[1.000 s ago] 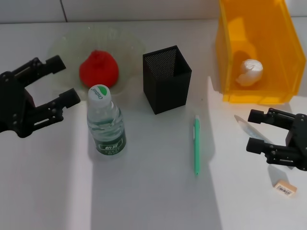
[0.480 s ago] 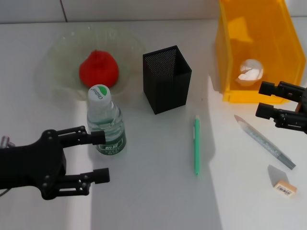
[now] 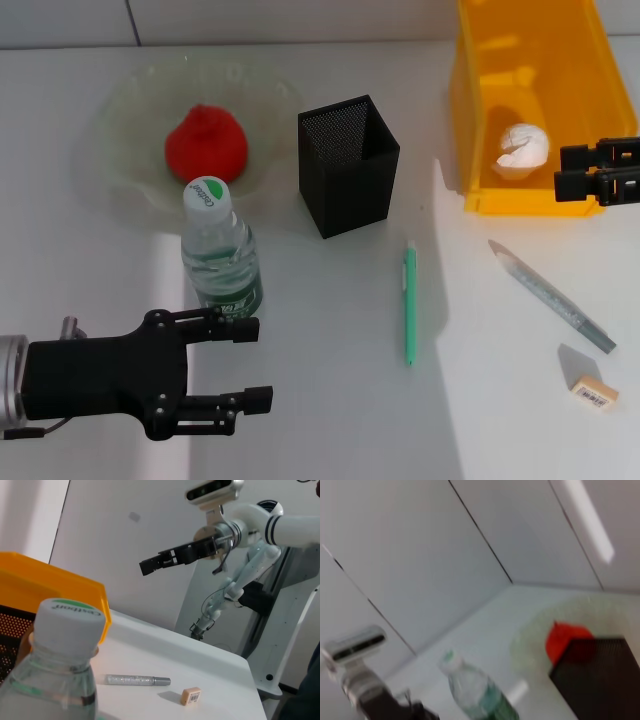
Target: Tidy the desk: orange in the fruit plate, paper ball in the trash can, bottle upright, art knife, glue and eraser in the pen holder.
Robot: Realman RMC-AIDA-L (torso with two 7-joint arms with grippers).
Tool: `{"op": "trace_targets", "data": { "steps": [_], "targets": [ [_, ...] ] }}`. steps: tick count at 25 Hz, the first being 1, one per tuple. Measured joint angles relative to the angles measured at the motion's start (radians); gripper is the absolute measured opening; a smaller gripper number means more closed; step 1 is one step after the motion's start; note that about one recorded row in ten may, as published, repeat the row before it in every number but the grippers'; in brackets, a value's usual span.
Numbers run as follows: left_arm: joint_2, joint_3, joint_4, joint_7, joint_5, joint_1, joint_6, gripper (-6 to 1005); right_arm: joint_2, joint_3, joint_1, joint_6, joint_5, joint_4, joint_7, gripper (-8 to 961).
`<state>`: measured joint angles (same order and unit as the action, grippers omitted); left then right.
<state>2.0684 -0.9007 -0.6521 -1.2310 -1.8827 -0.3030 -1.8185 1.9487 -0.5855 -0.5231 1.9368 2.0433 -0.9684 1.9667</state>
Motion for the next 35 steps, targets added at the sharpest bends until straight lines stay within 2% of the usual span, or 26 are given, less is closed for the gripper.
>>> {"op": "trace_targets", "data": {
  "steps": [3,4,5,6,8,9,10,11,12,13,14,15,19,22,26,30,31,32,33,34,35],
  "targets": [
    [0.000,-0.005,-0.001,-0.001,0.000,-0.001,0.000,768,-0.002,-0.093,-0.037,0.032,0.085,-0.196,0.186,799],
    [0.000,-0.008,0.000,-0.001,0.000,-0.002,0.001,768,-0.001,-0.153,-0.059,0.057,0.138,-0.305,0.287,799],
    [0.000,-0.008,0.000,-0.001,0.000,-0.002,0.001,768,-0.001,-0.153,-0.059,0.057,0.138,-0.305,0.287,799],
    [0.000,-0.008,0.000,-0.001,0.000,-0.002,0.001,768,0.001,-0.224,-0.085,0.083,0.198,-0.412,0.383,799],
    [0.001,-0.009,0.001,-0.001,0.000,-0.003,0.002,768,0.003,-0.258,-0.097,0.098,0.229,-0.460,0.429,799],
    [0.001,-0.009,0.001,-0.001,-0.001,-0.002,0.005,768,0.013,-0.316,-0.117,0.123,0.284,-0.536,0.495,799],
    [0.001,-0.009,0.001,-0.001,-0.001,-0.002,0.005,768,0.013,-0.316,-0.117,0.123,0.284,-0.536,0.495,799],
    [0.001,-0.009,0.001,0.003,-0.001,-0.001,0.009,768,0.032,-0.368,-0.134,0.138,0.337,-0.597,0.547,799],
    [0.001,-0.009,0.001,0.003,-0.001,-0.001,0.009,768,0.032,-0.368,-0.134,0.138,0.337,-0.597,0.547,799],
    [0.001,-0.009,0.001,0.004,-0.001,0.000,0.009,768,0.042,-0.386,-0.141,0.139,0.359,-0.614,0.567,799],
    [0.001,-0.010,0.002,0.004,-0.002,-0.001,0.010,768,0.067,-0.417,-0.162,0.139,0.413,-0.626,0.603,799],
    [0.001,-0.010,0.002,0.004,-0.002,-0.001,0.010,768,0.067,-0.417,-0.162,0.139,0.413,-0.626,0.603,799],
    [0.000,-0.011,0.001,0.001,-0.002,-0.002,0.010,768,0.123,-0.442,-0.208,0.134,0.532,-0.605,0.630,799],
    [0.000,-0.011,0.001,0.001,-0.002,-0.002,0.010,768,0.127,-0.459,-0.209,0.128,0.545,-0.599,0.633,799],
    [0.000,-0.010,0.001,-0.001,-0.003,-0.005,0.008,769,0.129,-0.465,-0.186,0.101,0.545,-0.595,0.626,799],
    [-0.001,-0.010,-0.004,-0.019,-0.002,-0.009,0.005,769,0.129,-0.424,-0.130,0.076,0.509,-0.595,0.577,799],
    [-0.001,-0.010,-0.005,-0.029,-0.002,-0.012,0.006,769,0.130,-0.370,-0.072,0.050,0.421,-0.592,0.511,799],
    [-0.001,-0.011,-0.006,-0.035,-0.002,-0.015,0.006,769,0.130,-0.370,-0.072,0.050,0.421,-0.592,0.511,799],
    [-0.002,-0.010,-0.006,-0.038,-0.002,-0.017,0.006,769,0.130,-0.343,-0.038,0.039,0.367,-0.585,0.475,799],
    [-0.002,-0.011,-0.006,-0.045,-0.002,-0.023,0.006,769,0.128,-0.279,0.049,-0.005,0.189,-0.528,0.344,799],
    [-0.002,-0.011,-0.006,-0.045,-0.002,-0.023,0.006,769,0.128,-0.279,0.049,-0.005,0.189,-0.528,0.344,799]
  ]
}}
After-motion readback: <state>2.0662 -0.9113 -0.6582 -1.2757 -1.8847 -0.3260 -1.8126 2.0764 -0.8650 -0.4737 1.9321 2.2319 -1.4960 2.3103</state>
